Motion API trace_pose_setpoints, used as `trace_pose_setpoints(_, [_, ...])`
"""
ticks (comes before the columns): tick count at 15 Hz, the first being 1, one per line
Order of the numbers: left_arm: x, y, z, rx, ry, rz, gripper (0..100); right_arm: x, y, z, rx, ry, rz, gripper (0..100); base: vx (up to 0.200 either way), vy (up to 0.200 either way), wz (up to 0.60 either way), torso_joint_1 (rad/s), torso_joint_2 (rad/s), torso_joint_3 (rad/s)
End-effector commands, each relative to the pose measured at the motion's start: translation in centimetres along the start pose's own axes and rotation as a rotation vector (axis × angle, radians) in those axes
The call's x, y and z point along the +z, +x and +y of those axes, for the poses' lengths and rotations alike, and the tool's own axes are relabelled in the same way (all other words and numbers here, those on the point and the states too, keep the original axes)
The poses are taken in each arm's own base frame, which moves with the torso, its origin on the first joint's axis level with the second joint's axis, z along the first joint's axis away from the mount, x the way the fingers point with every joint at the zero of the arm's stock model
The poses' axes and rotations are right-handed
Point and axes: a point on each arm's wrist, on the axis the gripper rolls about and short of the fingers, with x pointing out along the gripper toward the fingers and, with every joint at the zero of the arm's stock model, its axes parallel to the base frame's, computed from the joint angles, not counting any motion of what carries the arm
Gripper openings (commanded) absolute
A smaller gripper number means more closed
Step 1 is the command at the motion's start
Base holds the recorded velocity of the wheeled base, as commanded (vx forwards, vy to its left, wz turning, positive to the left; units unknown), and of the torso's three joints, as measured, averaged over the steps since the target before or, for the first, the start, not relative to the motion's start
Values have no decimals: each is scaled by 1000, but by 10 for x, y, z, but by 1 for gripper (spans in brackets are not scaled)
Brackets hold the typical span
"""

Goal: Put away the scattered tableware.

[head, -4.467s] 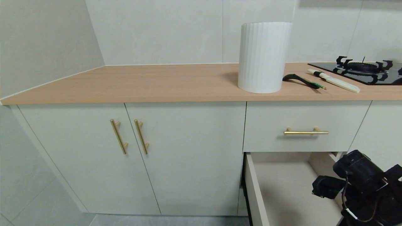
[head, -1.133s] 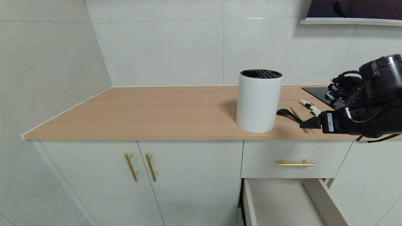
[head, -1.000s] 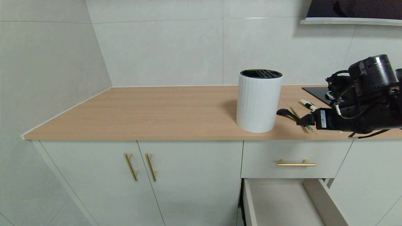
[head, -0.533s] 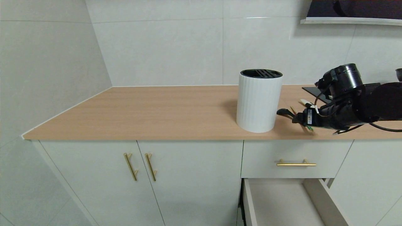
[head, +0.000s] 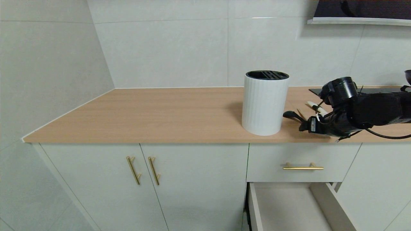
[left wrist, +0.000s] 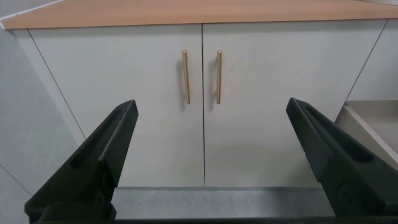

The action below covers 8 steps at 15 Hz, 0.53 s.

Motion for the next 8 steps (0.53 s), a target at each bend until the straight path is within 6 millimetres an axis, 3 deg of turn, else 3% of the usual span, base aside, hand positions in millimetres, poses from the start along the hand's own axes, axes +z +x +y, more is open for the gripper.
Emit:
trace_pose_setpoints(1, [0, 0, 0, 0, 0, -1, 100, -2, 6, 0, -6, -3, 13, 100, 0, 0, 0, 0, 0, 0])
trace_pose_setpoints(4, [0, 0, 0, 0, 0, 1, 100, -2, 6, 0, -6, -1, 12, 100, 0, 0, 0, 0, 0, 0])
trace_pose_setpoints(5, [0, 0, 0, 0, 0, -1, 100, -1, 6, 0, -4, 1, 5, 0, 0, 0, 0, 0, 0, 0])
trace_pose_setpoints(8, [0, 0, 0, 0, 0, -1, 100, -1, 6, 0, -3, 2, 0, 0, 0, 0, 0, 0, 0, 0])
